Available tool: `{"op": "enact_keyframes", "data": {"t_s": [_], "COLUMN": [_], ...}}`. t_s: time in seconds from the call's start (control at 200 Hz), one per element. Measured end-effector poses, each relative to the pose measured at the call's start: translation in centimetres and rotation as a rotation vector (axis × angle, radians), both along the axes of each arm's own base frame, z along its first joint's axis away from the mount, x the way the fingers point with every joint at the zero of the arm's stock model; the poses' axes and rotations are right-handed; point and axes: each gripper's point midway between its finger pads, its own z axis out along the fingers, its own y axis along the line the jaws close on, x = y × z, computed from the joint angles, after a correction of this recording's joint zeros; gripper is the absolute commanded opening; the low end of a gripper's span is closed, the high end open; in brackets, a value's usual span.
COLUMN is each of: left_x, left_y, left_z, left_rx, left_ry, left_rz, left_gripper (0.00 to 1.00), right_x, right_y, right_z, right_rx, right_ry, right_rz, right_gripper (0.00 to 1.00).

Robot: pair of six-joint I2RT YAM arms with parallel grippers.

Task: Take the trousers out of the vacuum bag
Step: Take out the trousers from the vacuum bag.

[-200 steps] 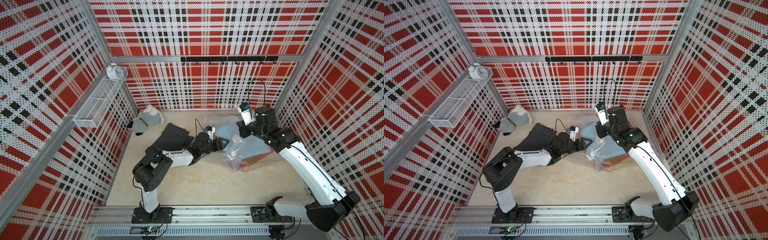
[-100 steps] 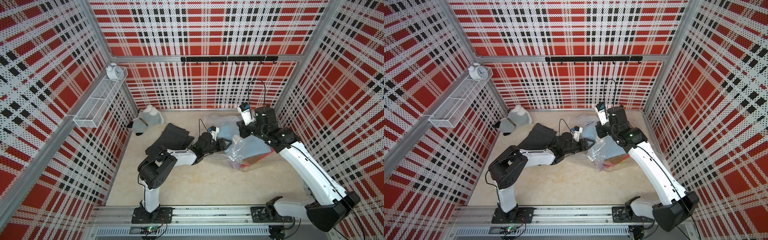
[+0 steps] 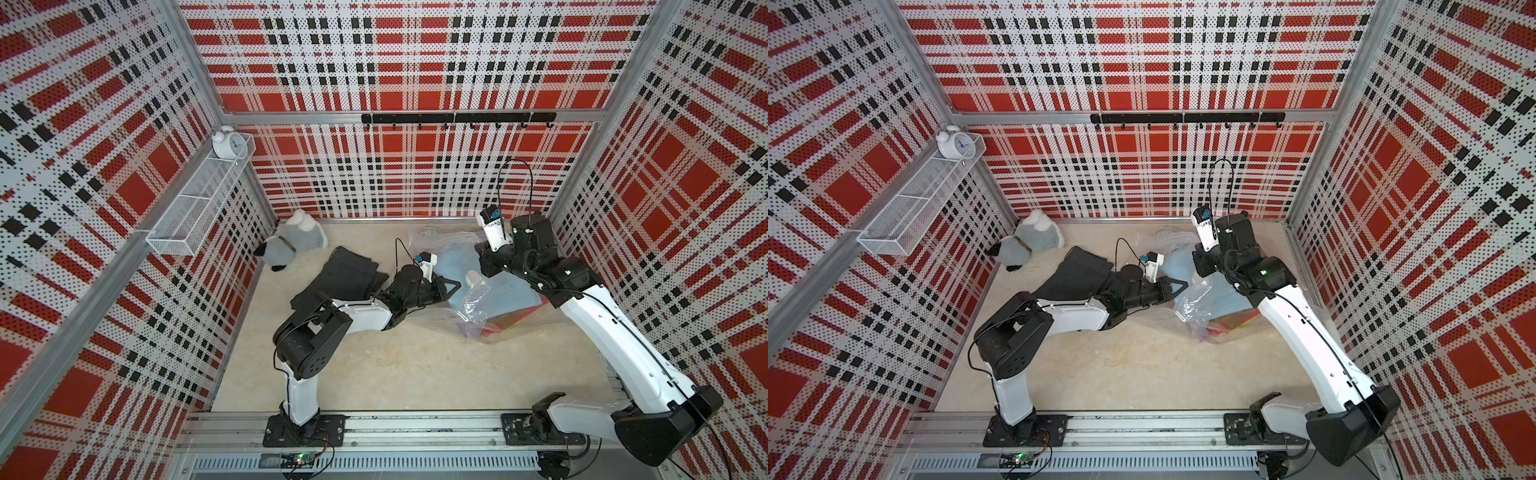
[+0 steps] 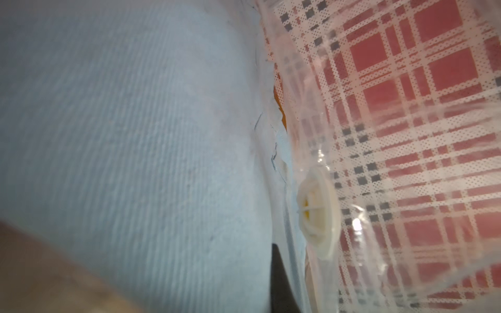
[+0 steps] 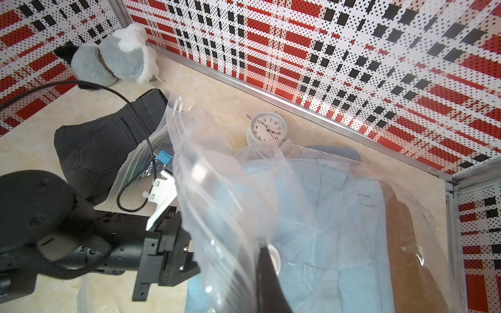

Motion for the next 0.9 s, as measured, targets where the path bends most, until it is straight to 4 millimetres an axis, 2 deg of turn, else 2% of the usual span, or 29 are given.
{"op": "enact_keyframes", "data": {"t_s": [0.215,0.481,0.676,0.902], "left_x": [-1.4,-4.0,-4.3,-1.4], "left_y": [0.9,2.9,6.4,12.7], "left_z": [3.5,4.7,5.7,8.5], "left_rx": [0.015,0.189,0.276,0.296], "left_ry": [-0.051,-0.134,-0.154,-0.165], "left_rz": [-0.017,-0.031,0.019,0.145], "left_gripper": [0.0,0.0,0.0,0.0], "right_x": [0.9,1.8,2.6,3.0], "right_y": [-1.5,-3.0,-3.6,-3.6], "right_z": [-0.9,-1.2,-1.8,-4.3], "right_rx": [0.013,0.046,0.062,0.077], "right_ry": [0.001,0.006,0.017,0.041], "right_rz": [-0.047,-0.104,-0.132,-0.137], "right_gripper": [0.0,0.0,0.0,0.0]}}
